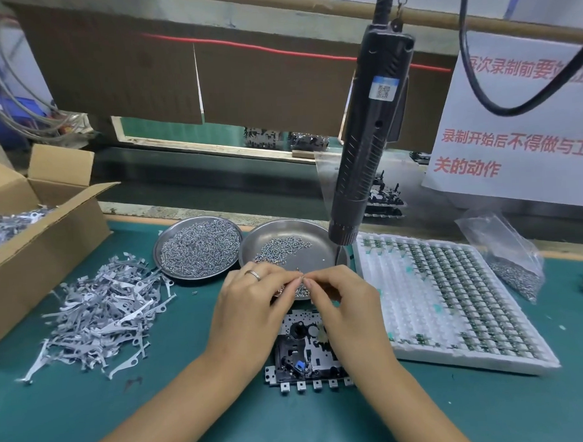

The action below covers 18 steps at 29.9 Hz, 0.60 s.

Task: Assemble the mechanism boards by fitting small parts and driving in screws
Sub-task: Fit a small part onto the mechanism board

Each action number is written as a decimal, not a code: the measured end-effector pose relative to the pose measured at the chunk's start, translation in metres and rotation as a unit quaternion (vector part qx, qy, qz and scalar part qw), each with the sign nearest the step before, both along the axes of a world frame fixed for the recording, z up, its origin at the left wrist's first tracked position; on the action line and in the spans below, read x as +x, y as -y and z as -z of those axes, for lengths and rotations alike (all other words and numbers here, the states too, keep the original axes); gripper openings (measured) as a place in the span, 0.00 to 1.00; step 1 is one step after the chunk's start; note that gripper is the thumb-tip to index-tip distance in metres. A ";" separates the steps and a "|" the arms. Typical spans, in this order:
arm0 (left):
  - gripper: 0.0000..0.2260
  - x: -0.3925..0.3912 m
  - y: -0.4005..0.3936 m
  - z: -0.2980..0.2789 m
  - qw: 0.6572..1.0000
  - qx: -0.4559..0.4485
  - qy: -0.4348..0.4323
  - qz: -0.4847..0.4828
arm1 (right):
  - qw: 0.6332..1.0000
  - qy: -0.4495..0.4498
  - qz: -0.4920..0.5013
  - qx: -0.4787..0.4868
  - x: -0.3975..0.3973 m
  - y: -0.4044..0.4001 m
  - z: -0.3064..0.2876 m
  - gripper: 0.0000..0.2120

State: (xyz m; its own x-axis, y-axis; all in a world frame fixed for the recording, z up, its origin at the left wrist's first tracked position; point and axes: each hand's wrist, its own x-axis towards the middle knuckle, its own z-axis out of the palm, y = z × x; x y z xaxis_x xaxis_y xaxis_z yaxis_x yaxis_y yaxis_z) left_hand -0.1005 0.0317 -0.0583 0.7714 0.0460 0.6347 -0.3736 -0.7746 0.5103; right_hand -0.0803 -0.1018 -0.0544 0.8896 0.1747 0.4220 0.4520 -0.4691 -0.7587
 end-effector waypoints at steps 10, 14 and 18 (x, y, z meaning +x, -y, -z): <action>0.02 0.001 0.002 0.004 0.998 -0.045 -0.044 0.001 | 1.000 -0.009 0.017 0.011 -0.002 -0.003 0.005 0.06; 0.02 0.003 0.000 0.004 0.996 -0.050 -0.070 0.012 | 0.999 -0.025 0.018 0.015 -0.002 -0.003 0.006 0.06; 0.01 0.005 -0.004 0.004 0.995 -0.047 -0.086 0.023 | 0.999 -0.041 0.011 0.019 -0.002 -0.002 0.005 0.06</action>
State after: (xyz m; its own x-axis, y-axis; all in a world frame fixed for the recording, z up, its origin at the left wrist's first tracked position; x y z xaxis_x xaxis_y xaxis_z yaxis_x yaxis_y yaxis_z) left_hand -0.0955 0.0357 -0.0622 0.8709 0.0610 0.4877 -0.3089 -0.7039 0.6396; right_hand -0.0823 -0.0995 -0.0597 0.9251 0.1400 0.3529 0.3770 -0.4480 -0.8106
